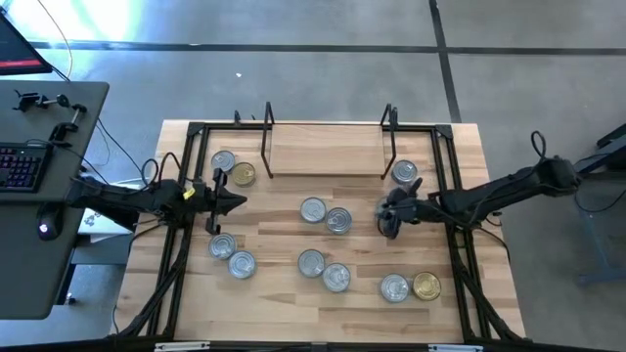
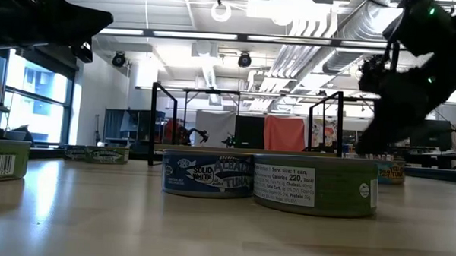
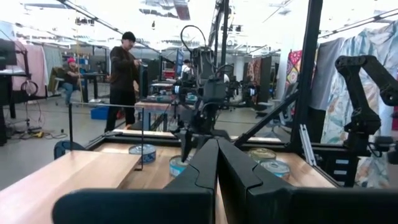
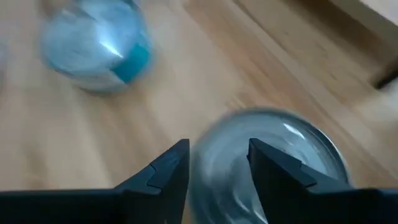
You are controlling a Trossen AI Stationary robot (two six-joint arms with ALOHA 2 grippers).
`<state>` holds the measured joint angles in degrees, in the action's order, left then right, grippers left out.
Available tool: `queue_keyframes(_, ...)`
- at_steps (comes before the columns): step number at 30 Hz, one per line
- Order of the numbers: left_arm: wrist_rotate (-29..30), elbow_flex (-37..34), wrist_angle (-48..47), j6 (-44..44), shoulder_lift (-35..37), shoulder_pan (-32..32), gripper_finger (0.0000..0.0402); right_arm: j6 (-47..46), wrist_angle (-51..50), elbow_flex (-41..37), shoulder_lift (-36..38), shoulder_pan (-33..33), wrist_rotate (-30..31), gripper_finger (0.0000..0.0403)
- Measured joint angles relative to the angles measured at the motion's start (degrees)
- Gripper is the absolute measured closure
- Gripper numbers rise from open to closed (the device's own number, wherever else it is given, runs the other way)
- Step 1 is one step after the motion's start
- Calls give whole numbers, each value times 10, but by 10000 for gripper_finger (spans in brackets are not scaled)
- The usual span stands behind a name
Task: Stack canned seafood by type on shelf
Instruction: Put the yellow-blue tuna can on the shelf
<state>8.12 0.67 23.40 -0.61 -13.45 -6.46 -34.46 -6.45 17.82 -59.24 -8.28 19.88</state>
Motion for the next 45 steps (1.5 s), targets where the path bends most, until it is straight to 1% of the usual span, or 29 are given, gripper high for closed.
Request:
queue_keyframes(2,0,0,15,8,-12,0,401,25,42,1,1,-13,0,245)
queue_keyframes(3,0,0,19,11,-17,0,401,39,45,5,3,-21,-2,245)
queue_keyframes(5,0,0,35,13,-31,0,401,67,18,26,4,-40,-12,245)
queue_keyframes(8,1,0,53,13,-57,0,401,94,-83,67,3,-76,-10,245)
queue_keyframes(11,1,0,80,13,-92,0,401,106,-189,105,-1,-107,34,245)
queue_keyframes(13,2,0,100,13,-120,0,401,106,-223,115,-3,-121,65,244)
queue_keyframes(18,2,0,150,13,-183,0,401,124,-227,107,-9,-129,74,232)
queue_keyframes(20,2,4,160,13,-206,0,401,135,-220,94,-14,-129,90,227)
queue_keyframes(25,2,5,189,9,-245,0,401,168,-183,75,-48,-129,96,234)
queue_keyframes(29,2,5,207,9,-261,0,401,185,-164,75,-88,-129,100,250)
queue_keyframes(33,2,5,207,9,-267,0,401,174,-162,75,-130,-129,107,274)
queue_keyframes(36,2,5,209,9,-270,0,401,167,-154,78,-160,-129,120,305)
queue_keyframes(41,2,5,212,12,-270,0,401,168,-111,80,-206,-129,147,381)
queue_keyframes(42,2,5,212,13,-270,0,401,169,-100,80,-212,-129,151,391)
queue_keyframes(45,2,5,216,13,-270,0,401,167,-67,79,-217,-135,156,393)
